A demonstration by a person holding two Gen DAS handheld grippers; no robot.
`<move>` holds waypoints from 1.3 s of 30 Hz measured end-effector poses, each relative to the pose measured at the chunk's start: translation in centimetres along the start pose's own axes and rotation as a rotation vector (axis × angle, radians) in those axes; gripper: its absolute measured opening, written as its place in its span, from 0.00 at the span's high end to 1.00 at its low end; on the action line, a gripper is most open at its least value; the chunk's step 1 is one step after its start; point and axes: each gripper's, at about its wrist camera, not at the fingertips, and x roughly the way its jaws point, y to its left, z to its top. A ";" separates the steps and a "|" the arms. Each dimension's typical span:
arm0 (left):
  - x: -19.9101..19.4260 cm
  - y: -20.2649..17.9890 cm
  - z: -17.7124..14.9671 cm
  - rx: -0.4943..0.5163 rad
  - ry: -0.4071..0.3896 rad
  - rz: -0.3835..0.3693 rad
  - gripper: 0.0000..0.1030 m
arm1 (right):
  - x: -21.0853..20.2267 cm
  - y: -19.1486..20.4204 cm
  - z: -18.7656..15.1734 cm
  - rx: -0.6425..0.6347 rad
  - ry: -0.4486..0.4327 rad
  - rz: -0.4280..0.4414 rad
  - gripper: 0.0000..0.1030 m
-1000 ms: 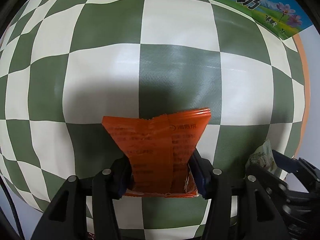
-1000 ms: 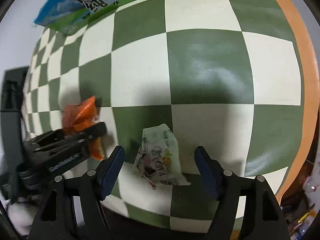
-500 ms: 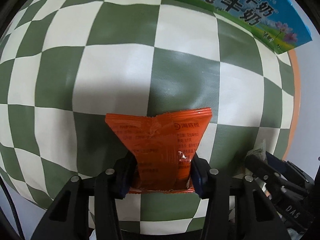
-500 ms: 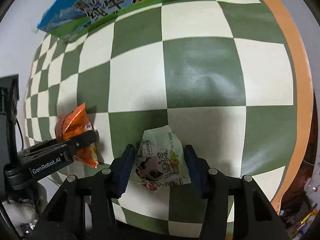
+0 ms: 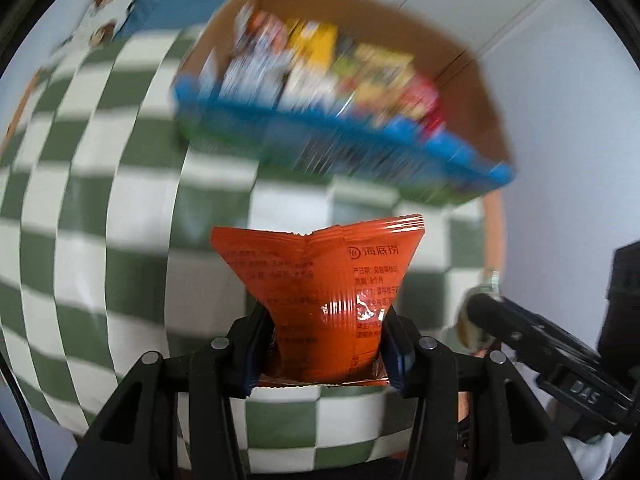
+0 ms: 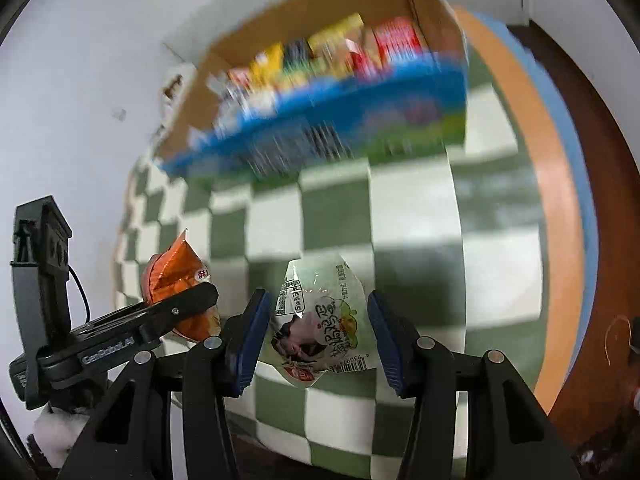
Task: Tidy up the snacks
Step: 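Carry both packets into the box and open both tools to release them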
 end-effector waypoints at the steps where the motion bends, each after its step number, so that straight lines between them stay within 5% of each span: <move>1: -0.9 -0.7 1.2 0.014 -0.019 -0.014 0.56 | -0.5 0.3 0.9 -0.003 -0.010 0.011 0.48; 9: -4.3 -4.7 10.9 0.072 -0.117 -0.047 0.56 | -3.6 2.9 11.3 -0.072 -0.146 -0.004 0.48; 15: -2.3 -5.4 18.3 0.106 -0.115 0.025 0.56 | -0.8 2.4 18.9 -0.084 -0.158 -0.089 0.48; 21: 4.1 -5.2 25.5 0.104 -0.006 0.079 0.56 | 4.1 0.5 24.5 -0.063 -0.097 -0.168 0.48; 30: 12.8 -4.5 28.1 0.122 0.158 0.160 0.54 | 11.1 -2.6 27.5 -0.010 0.046 -0.201 0.44; 32: 13.5 -4.1 28.2 0.107 0.173 0.172 0.42 | 11.8 -2.5 27.5 -0.019 0.063 -0.204 0.34; 34: 13.5 -3.9 28.1 0.106 0.161 0.171 0.26 | 12.2 -2.4 27.4 -0.036 0.072 -0.222 0.09; 39: 12.4 -3.9 27.9 0.117 0.119 0.198 0.12 | 12.3 -2.0 26.9 -0.036 0.081 -0.254 0.06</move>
